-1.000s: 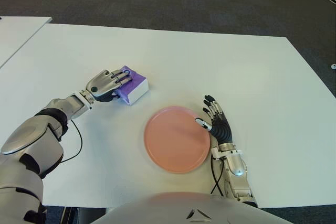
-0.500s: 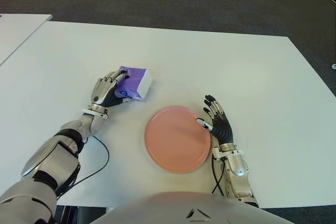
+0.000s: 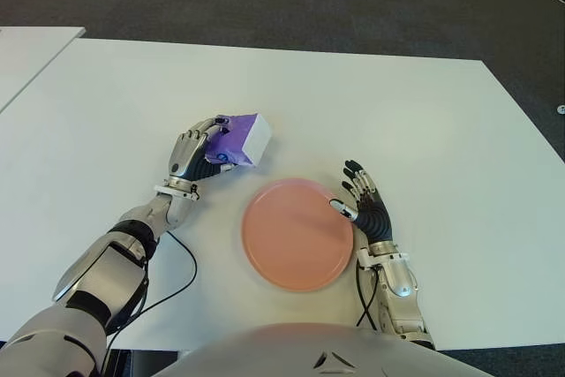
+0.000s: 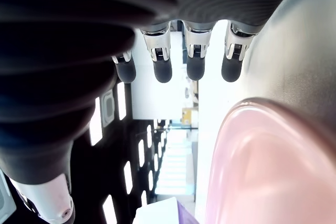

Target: Put the tissue paper into the plate.

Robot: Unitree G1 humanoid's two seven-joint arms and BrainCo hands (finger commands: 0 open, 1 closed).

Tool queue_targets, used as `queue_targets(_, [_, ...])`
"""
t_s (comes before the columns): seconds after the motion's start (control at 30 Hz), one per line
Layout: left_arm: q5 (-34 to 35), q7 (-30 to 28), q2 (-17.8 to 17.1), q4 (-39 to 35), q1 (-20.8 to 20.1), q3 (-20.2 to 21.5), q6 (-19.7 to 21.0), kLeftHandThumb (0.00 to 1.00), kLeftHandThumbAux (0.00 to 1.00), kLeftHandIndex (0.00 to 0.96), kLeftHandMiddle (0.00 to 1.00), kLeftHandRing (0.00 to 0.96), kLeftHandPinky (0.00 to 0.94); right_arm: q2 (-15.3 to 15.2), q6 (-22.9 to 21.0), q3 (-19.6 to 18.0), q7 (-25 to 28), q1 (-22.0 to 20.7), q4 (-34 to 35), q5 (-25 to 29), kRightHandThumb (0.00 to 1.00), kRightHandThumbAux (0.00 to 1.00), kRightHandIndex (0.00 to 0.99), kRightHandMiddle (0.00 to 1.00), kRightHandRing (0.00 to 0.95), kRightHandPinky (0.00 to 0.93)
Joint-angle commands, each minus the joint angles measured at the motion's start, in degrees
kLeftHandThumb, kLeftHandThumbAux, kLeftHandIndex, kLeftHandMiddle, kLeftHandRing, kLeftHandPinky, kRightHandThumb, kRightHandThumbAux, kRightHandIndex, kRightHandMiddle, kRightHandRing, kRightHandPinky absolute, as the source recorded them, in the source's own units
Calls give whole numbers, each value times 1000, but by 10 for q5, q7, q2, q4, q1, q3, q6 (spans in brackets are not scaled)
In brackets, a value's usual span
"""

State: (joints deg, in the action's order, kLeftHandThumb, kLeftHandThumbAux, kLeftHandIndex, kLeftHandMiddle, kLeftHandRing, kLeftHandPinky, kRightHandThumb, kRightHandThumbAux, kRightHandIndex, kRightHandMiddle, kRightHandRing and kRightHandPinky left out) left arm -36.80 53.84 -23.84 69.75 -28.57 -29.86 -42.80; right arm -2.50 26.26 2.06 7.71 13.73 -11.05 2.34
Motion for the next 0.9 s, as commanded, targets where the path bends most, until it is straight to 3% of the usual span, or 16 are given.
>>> queue_targets(0.03, [11,-28,31,15,41,11,4,854,663,418,560,832,815,-6,-52,-6,1,42,-52,1,74,696,0,0,0,0])
queue_targets(0.63, [3,-2,43,15,43,39,10,855,661,432,575,838,805,-4,-52,-6,0,36,-58,-1,74,696,0,0,0,0])
queue_targets(0.73, [0,7,32,15,39,40,8,772,688,440,770,849,816,-3,-52,-6,-2,34,-60,-3,74,696,0,0,0,0])
queue_targets(0.9, [3,9,8,9,24,51,-6,738,698,443,850,855,829,-2,-52,-6,-2,30,-64,-3,74,696,0,0,0,0])
